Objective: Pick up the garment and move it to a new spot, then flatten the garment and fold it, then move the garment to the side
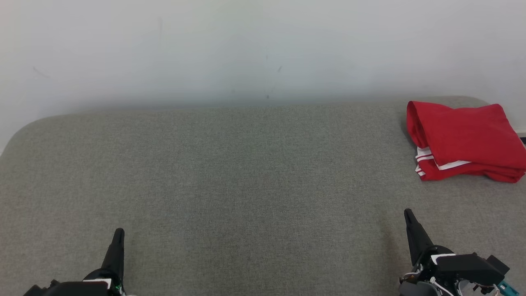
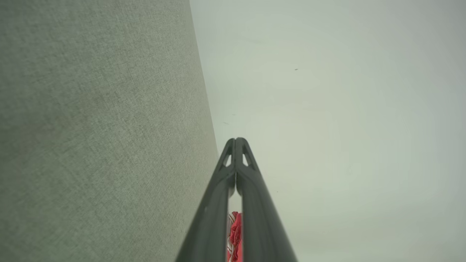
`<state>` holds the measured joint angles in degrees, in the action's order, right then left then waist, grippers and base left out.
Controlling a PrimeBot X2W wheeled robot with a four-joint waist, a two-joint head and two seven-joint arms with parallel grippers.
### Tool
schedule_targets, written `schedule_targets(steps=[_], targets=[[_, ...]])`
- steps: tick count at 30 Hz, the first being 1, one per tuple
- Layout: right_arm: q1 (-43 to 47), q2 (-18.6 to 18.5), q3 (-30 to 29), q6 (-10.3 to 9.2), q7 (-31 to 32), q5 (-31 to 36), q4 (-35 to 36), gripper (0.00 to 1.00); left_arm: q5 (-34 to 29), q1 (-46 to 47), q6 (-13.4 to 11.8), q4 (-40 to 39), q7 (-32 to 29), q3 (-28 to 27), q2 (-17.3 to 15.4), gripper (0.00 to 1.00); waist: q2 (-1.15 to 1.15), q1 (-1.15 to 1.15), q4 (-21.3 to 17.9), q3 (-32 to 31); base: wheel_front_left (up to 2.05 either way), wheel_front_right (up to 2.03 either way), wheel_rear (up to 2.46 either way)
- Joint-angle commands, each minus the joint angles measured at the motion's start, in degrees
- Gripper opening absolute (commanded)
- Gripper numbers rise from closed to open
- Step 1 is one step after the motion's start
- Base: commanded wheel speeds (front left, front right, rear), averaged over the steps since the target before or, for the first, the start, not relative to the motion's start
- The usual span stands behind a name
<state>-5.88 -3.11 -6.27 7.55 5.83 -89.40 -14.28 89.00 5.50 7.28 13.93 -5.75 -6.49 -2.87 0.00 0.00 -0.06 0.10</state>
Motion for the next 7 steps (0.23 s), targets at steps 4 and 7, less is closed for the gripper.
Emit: schedule_targets(steps=[4,7], targets=[[-0.5,0.3,-0.3,-0.12,0.6,-2.1,0.4,0.00,2.5,0.9,0.3,0.2,-0.7,-0.1,0.0,0.00,0.00,0.00,0.0,0.0,0.00,0.00,0.00],[-0.5,0.4,-0.4,-0.12,0.9,-3.2,0.4,0.00,3.5,1.1,0.3,0.2,-1.0,-0.1,0.0,0.00,0.00,0.00,0.1,0.1,0.00,0.00,0.00]])
